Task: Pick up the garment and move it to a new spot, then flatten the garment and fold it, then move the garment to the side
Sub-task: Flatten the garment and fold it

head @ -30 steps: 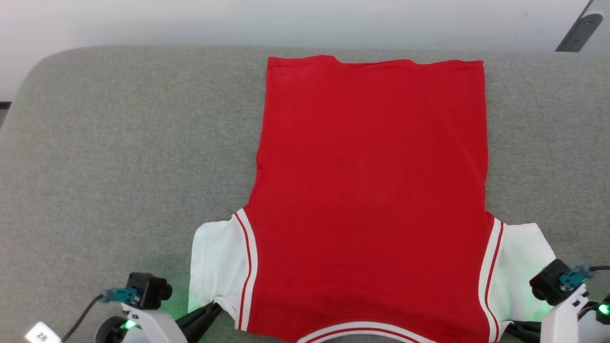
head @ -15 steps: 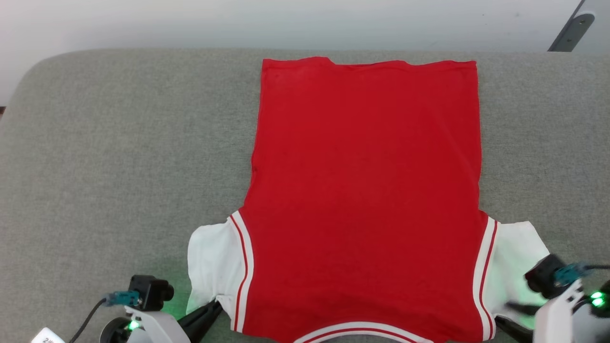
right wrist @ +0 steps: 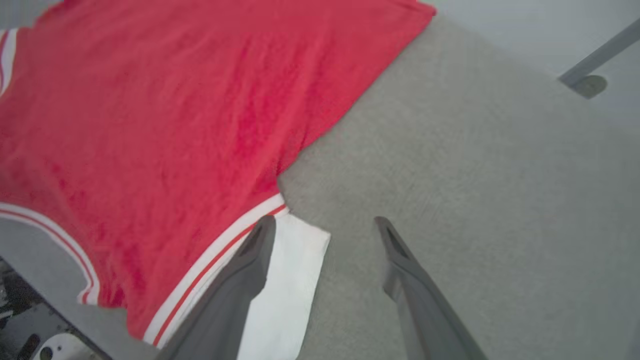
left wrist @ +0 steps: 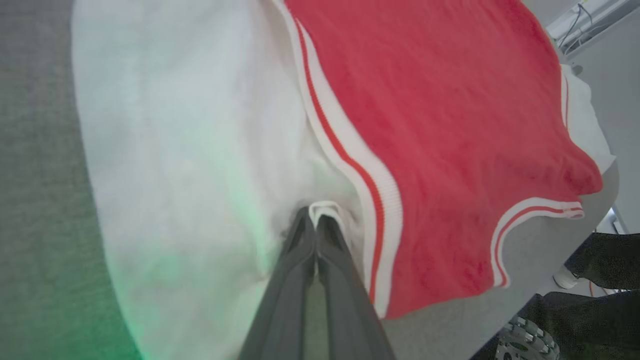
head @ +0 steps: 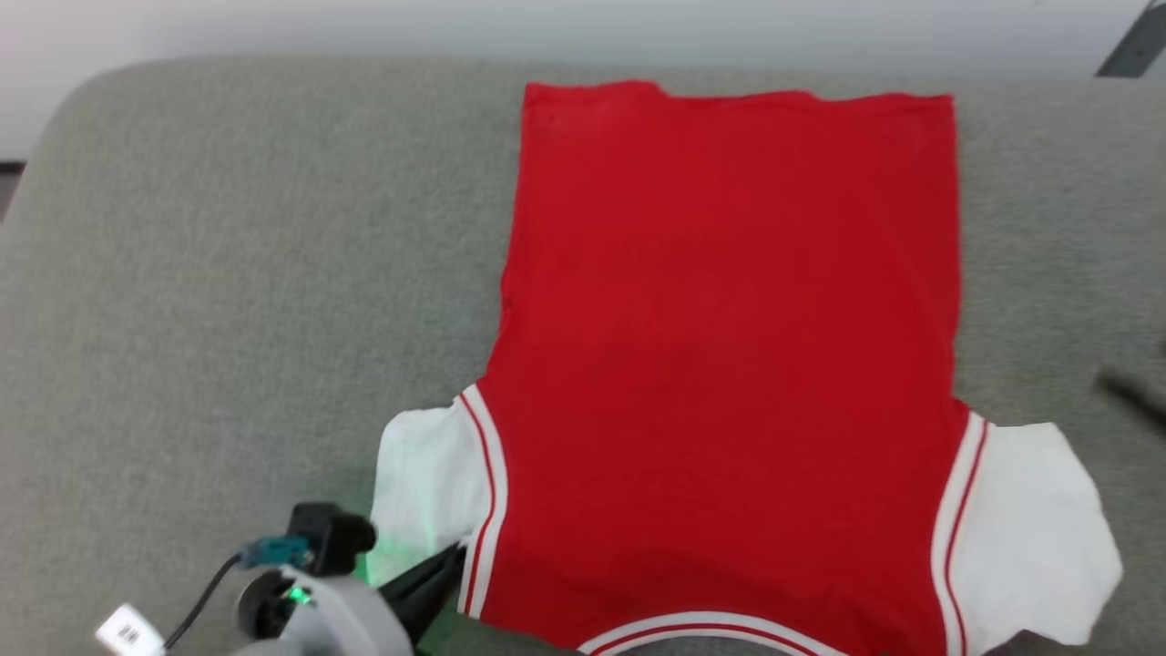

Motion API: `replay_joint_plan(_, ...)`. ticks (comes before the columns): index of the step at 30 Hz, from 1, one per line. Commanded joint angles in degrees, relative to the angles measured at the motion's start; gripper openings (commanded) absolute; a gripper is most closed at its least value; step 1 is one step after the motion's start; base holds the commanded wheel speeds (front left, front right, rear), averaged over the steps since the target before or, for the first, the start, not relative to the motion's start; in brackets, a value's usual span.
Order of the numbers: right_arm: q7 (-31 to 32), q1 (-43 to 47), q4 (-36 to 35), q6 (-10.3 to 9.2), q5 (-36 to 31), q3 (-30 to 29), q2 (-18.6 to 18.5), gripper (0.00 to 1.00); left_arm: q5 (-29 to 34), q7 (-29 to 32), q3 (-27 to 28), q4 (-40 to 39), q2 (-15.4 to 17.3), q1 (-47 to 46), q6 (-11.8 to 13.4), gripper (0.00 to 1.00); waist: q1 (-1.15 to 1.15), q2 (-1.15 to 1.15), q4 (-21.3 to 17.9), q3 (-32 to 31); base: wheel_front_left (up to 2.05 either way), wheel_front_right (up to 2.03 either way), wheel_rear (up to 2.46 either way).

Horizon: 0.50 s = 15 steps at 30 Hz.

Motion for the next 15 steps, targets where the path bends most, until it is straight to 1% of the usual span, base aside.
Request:
replay_joint_plan(1, 1.47, -2.91, 1.33, -0.11, -0.70, -1.37, 1.40, 1.00, 0.85, 0.25, 0.05, -0.64, -0.78, -1.17, 0.37, 0.00, 0.00, 0.00, 2.67, 3.04, 0.00, 0.00, 0.00)
replay_joint_plan(3, 3.54, -8.44, 4.43, -0.11, -2.72, -2.49, 3.41, 1.00, 1.94, 0.28, 0.09, -1.50, -1.24, -2.45, 0.42, 0.00, 0.00, 0.00, 4.06, 4.94, 0.00, 0.00, 0.00)
replay_joint_plan(6, 7.66, -17.37, 11.08, -0.10, -6.66, -0.92, 7.06, 1.00, 3.36, 0.40, -0.08, -2.34, -2.31, -4.33, 0.24, 0.00, 0.00, 0.00, 6.37, 7.71, 0.00, 0.00, 0.00)
replay_joint_plan(10, 13.06, -29.87, 21.79, -0.10, -10.99, 1.18, 10.91, 1.00, 4.96, 0.89, -0.14, -2.87, -3.98, -6.98, -0.03, 0.00, 0.00, 0.00, 9.61, 11.66, 0.00, 0.00, 0.00)
replay_joint_plan(15, 16.95, -41.78, 33.94, -0.10, -15.88, 2.36, 14.15, 1.00, 6.05, 0.96, 0.15, -2.34, -5.70, -9.30, -0.40, 0.00, 0.00, 0.00, 13.14, 16.03, 0.00, 0.00, 0.00)
